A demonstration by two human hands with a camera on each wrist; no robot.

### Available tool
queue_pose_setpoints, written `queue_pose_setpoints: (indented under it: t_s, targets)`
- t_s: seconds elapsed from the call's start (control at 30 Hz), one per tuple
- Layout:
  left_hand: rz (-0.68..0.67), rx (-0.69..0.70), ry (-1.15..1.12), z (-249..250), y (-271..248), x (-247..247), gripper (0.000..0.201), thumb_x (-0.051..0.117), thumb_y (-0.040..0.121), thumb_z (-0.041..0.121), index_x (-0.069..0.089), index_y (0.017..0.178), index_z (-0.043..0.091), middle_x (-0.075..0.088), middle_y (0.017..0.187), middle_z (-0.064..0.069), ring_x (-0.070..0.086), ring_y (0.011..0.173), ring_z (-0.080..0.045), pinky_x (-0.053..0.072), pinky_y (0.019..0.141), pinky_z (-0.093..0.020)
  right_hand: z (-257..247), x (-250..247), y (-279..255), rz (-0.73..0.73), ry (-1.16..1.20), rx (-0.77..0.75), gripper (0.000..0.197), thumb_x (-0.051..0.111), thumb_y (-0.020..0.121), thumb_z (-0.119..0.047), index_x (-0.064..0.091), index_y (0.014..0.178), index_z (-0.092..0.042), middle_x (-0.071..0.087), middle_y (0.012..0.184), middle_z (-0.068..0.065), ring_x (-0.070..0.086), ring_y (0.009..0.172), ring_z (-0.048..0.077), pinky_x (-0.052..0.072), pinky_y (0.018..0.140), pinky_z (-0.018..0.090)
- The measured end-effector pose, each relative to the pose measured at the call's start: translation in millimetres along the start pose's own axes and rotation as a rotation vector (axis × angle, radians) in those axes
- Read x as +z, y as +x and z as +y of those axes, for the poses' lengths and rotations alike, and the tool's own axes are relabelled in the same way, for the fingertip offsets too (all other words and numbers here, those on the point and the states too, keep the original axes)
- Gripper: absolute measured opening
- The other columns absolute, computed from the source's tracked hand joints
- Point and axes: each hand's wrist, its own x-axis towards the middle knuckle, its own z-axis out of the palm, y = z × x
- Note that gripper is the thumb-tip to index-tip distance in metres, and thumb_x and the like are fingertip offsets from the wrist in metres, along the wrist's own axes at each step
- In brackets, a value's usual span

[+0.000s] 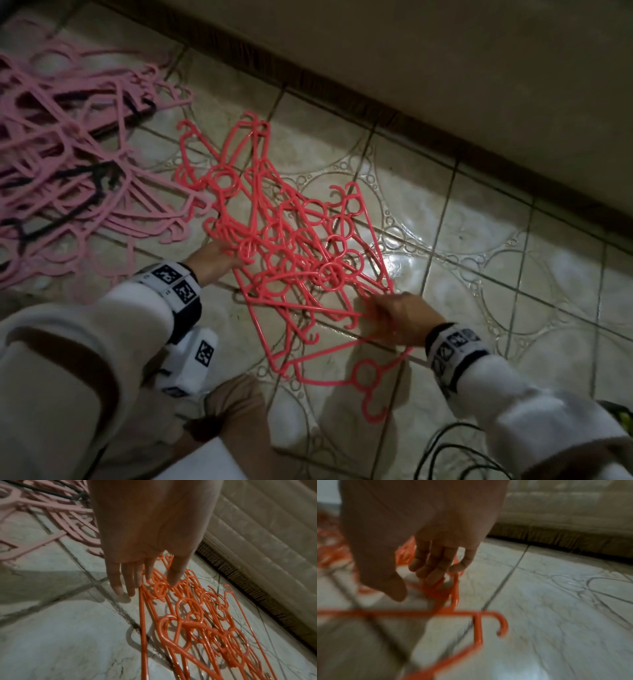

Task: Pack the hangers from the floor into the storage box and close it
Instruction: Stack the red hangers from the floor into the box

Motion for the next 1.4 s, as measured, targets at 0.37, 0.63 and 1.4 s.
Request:
queue_pose_setpoints:
  t_s: [0.37,0.63,1.4]
  targets:
    - [-0.033,-0.049,0.098,-3,-15,-1,0.044,0.059,0.087,0.014,0.05,0.13,0.012,0.049,0.135,-0.008,0.044,0.125,-0.028,0.037,0.107,-0.041,-23,37,0,-0.028,-0.516,-0.278,0.064,0.075,0.06,-0.031,0.052,0.119,-0.021,0.072,0.1,-0.001,0.066,0.102,0.03,0.042,0.097,0.049]
    - [-0.071,-0.034,0.111,-5,-23,7,0.054,0.058,0.088,0.014,0.04,0.138,0.013,0.049,0.136,-0.01,0.047,0.123,-0.026,0.038,0.104,-0.033,-39,20,-6,0.188,-0.515,-0.486,0.049,0.04,0.063,-0.048,0.069,0.094,-0.024,0.066,0.088,-0.004,0.063,0.079,0.015,0.029,0.087,0.042]
    - [0.072,-0.242,-0.219,-22,-17,3,0.029,0.048,0.093,0.015,0.046,0.065,0.014,0.049,0.071,-0.002,0.048,0.067,-0.015,0.041,0.064,-0.028,-128,-132,206,0.349,0.193,0.158,0.075,0.061,0.076,-0.056,0.04,0.131,-0.01,0.045,0.132,0.014,0.044,0.123,0.032,0.04,0.1,0.044]
